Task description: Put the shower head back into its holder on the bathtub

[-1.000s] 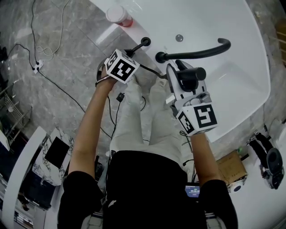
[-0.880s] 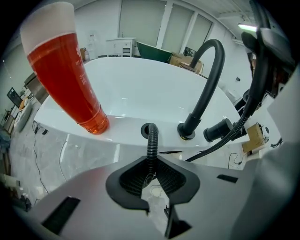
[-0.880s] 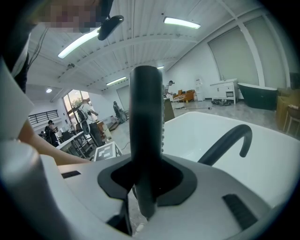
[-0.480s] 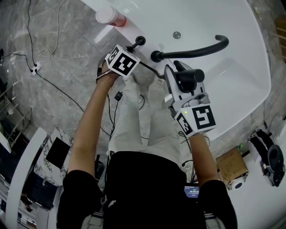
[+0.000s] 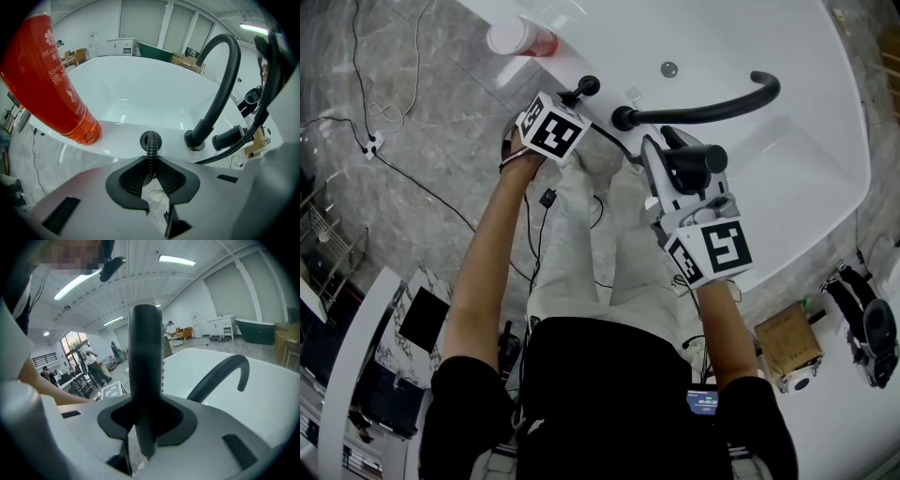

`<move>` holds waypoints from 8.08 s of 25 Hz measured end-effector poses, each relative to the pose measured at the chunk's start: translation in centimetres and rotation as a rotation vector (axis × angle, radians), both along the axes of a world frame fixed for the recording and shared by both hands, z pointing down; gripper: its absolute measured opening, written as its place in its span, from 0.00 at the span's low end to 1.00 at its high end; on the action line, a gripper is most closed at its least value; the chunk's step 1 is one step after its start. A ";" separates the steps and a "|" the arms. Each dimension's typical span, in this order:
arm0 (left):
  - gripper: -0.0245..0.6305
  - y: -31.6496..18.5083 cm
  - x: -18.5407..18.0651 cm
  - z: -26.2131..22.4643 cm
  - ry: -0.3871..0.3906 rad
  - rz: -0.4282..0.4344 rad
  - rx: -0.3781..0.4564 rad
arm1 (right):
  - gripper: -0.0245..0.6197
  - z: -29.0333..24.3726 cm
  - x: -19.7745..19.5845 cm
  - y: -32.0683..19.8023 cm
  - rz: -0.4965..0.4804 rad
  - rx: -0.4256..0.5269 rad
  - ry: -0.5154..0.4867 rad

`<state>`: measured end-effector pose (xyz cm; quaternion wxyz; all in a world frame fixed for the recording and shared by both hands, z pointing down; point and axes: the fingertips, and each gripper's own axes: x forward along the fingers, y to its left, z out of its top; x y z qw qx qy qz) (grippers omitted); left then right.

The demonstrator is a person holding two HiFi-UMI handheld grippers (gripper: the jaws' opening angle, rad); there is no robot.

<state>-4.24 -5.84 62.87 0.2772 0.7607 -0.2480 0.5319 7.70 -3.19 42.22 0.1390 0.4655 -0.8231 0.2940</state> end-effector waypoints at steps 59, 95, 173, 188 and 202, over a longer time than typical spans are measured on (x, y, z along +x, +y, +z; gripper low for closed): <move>0.18 -0.1 -0.8 -3.4 0.071 -0.147 0.106 | 0.21 -2.5 -1.8 -0.4 -0.041 0.045 0.017; 0.06 -1.4 -6.0 -45.7 0.444 -0.331 0.694 | 0.21 -31.2 -8.9 -5.5 -0.142 0.466 0.132; 0.06 -6.5 -12.3 -55.5 0.529 -0.487 0.873 | 0.21 -37.0 -16.4 -11.7 -0.161 0.519 0.093; 0.06 -4.2 -10.2 -45.5 0.513 -0.480 0.759 | 0.21 -24.3 -14.2 -9.2 -0.134 0.338 0.139; 0.06 -3.3 -11.0 -32.5 0.478 -0.484 0.583 | 0.21 -10.5 -14.3 -9.2 -0.105 0.166 0.208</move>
